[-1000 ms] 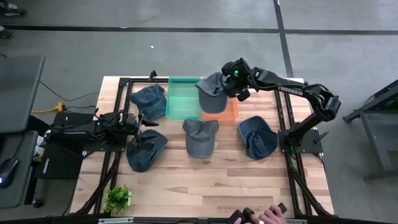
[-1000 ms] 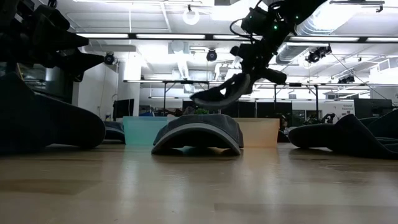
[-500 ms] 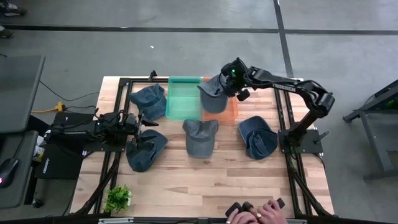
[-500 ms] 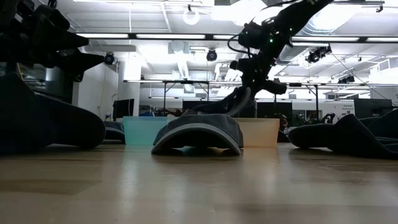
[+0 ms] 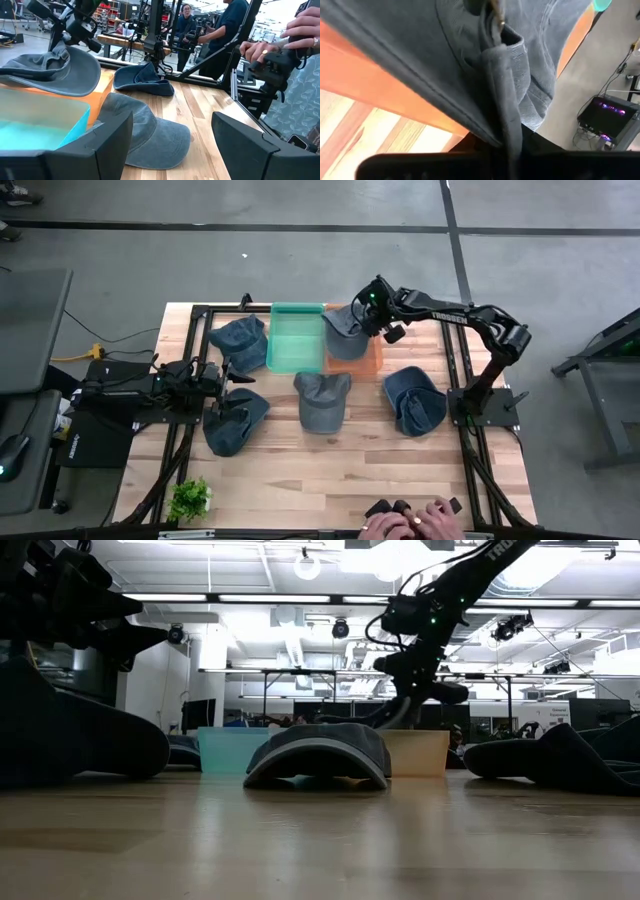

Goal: Pick & Place hat
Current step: Put the top gray cap into the orange bin

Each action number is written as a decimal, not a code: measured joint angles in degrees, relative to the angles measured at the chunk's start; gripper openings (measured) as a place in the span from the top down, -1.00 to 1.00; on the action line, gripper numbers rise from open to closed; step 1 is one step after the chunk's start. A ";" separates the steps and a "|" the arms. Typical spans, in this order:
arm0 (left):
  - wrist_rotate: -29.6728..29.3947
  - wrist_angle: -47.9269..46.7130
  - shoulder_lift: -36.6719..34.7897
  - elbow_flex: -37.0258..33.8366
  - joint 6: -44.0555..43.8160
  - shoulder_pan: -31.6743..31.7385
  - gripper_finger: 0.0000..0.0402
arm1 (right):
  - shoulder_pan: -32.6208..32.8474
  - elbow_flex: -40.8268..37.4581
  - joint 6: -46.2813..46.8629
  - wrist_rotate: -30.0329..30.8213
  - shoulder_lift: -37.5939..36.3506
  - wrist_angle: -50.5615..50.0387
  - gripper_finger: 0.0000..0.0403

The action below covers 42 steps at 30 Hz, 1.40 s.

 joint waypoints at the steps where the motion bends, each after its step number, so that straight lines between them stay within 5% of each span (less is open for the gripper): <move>1: 0.00 -0.01 0.01 0.00 0.00 0.01 -0.34 | -0.08 0.00 0.05 0.01 -0.02 -0.05 0.85; 23: 0.00 -0.01 0.01 -0.02 0.00 0.01 -0.34 | -0.23 0.00 15.57 3.11 -0.04 -0.06 0.25; 34: 0.00 0.01 -0.01 -0.02 0.00 0.01 -0.34 | -0.16 0.00 23.33 13.02 -0.12 -0.08 -0.26; 42: 0.01 0.00 0.01 -0.01 0.00 0.00 -0.34 | 0.11 0.02 23.70 18.23 -1.76 0.09 -0.36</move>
